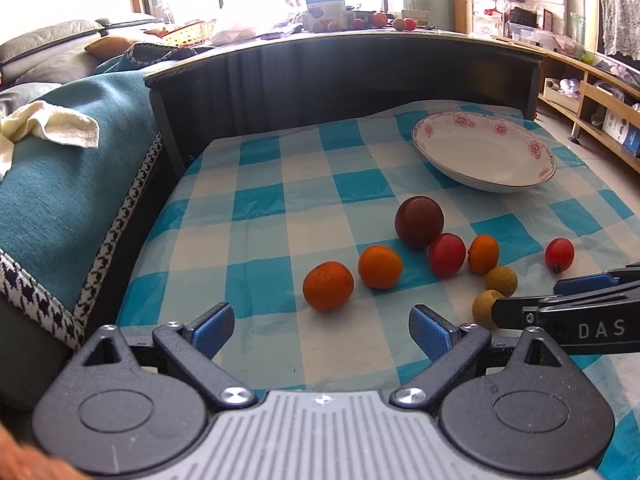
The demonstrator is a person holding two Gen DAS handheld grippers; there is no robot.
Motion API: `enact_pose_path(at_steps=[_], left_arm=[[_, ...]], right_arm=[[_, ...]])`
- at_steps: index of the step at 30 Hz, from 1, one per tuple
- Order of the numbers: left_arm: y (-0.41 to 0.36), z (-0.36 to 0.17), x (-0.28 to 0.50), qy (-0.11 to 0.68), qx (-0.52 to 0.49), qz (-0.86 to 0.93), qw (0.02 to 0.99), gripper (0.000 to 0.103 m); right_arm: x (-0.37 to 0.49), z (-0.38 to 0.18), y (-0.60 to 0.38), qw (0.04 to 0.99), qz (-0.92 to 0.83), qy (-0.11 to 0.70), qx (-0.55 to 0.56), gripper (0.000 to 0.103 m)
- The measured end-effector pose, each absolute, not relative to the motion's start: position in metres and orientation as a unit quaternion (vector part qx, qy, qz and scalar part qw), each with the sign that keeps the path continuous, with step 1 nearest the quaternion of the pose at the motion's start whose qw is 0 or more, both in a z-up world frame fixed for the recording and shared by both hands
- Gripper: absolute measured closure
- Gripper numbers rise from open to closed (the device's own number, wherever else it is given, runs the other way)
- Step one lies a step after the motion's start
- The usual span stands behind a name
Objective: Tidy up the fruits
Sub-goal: 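Move the left tool toward a mandarin while the right tool approaches a yellow-brown fruit, then close the left tool on the mandarin while the right tool grasps the yellow-brown fruit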
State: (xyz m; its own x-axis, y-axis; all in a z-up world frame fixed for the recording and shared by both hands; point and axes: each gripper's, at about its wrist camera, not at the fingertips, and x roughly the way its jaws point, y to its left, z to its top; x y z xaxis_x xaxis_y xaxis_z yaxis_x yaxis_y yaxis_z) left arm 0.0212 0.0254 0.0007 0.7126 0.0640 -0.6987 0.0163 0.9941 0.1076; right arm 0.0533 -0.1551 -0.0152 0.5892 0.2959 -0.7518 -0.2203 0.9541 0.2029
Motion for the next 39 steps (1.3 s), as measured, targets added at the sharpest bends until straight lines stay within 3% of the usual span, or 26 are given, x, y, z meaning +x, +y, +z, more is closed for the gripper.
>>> enact_pose_path(at_steps=[3,7,9,11,17,26,30,35,39], left_arm=[[0.026,0.0,0.022,0.379,0.055,0.012,0.924,0.002],[0.028,-0.003,0.022,0.373,0.051,0.011,0.926,0.002],[0.029,-0.004,0.022,0.376,0.049,0.008,0.925,0.002],[0.028,-0.003,0.021,0.37,0.052,0.007,0.928,0.002],[0.027,-0.003,0.022,0.356,0.063,0.002,0.932,0.002],[0.023,-0.003,0.041,0.343,0.079,-0.034,0.935,0.002],[0.025,-0.01,0.052,0.35,0.077,-0.042,0.933,0.011],[0.032,-0.019,0.06,0.371,0.051,-0.043,0.926,0.037],[0.034,-0.021,0.062,0.377,0.038,-0.052,0.924,0.049]], right_arm=[[0.058,-0.019,-0.151,0.884,0.154,0.439,0.051,0.046],[0.058,-0.019,-0.144,0.884,0.155,0.439,0.037,0.045],[0.06,-0.019,-0.143,0.884,0.159,0.437,0.037,0.066],[0.061,-0.019,-0.141,0.879,0.171,0.442,0.045,0.072],[0.062,-0.019,-0.132,0.879,0.178,0.442,0.023,0.08],[0.059,-0.014,-0.146,0.879,0.174,0.442,0.04,0.08],[0.058,-0.015,-0.149,0.876,0.177,0.447,0.046,0.08],[0.059,-0.016,-0.151,0.87,0.181,0.454,0.054,0.08],[0.06,-0.017,-0.151,0.868,0.184,0.458,0.057,0.08]])
